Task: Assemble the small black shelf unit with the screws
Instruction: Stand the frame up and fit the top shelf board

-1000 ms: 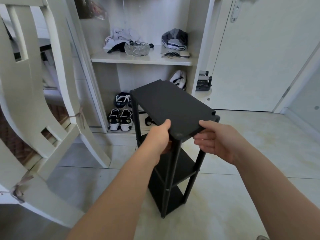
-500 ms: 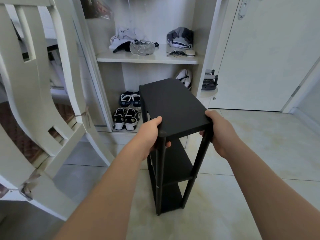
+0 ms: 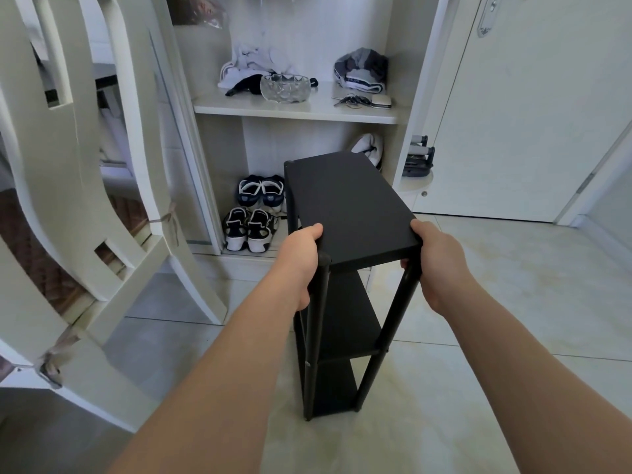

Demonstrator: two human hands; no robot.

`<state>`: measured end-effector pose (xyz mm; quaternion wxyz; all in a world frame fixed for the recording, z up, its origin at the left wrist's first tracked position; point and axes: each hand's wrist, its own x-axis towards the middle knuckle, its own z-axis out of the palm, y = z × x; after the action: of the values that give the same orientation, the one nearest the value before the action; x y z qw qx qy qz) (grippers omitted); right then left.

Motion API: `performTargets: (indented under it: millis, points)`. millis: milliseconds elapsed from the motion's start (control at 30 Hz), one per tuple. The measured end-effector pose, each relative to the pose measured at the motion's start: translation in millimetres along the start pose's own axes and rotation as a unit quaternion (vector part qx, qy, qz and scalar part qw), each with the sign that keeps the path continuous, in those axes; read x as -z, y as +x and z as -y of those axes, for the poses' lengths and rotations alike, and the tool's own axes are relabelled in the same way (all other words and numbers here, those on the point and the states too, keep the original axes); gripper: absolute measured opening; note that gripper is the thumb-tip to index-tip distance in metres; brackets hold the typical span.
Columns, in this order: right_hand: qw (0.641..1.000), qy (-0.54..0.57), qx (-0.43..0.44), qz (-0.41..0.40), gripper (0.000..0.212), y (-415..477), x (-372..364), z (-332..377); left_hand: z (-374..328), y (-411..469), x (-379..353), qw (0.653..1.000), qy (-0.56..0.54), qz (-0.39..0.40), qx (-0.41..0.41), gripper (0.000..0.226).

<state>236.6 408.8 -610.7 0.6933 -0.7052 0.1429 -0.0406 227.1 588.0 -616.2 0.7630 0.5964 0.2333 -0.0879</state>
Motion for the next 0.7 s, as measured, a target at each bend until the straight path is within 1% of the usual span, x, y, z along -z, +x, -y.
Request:
performTargets:
  millis: [233, 700]
  points:
    - [1.0, 0.001, -0.015, -0.015, 0.028, -0.2, 0.5, 1.4, -1.2, 1.0, -2.6, 1.0, 0.008, -0.01, 0.002, 0.033]
    - [0.997, 0.049, -0.049, -0.017, 0.026, -3.8, 1.2, 8.6, -2.7, -1.4, -6.1, 1.0, 0.013, -0.021, -0.014, 0.032]
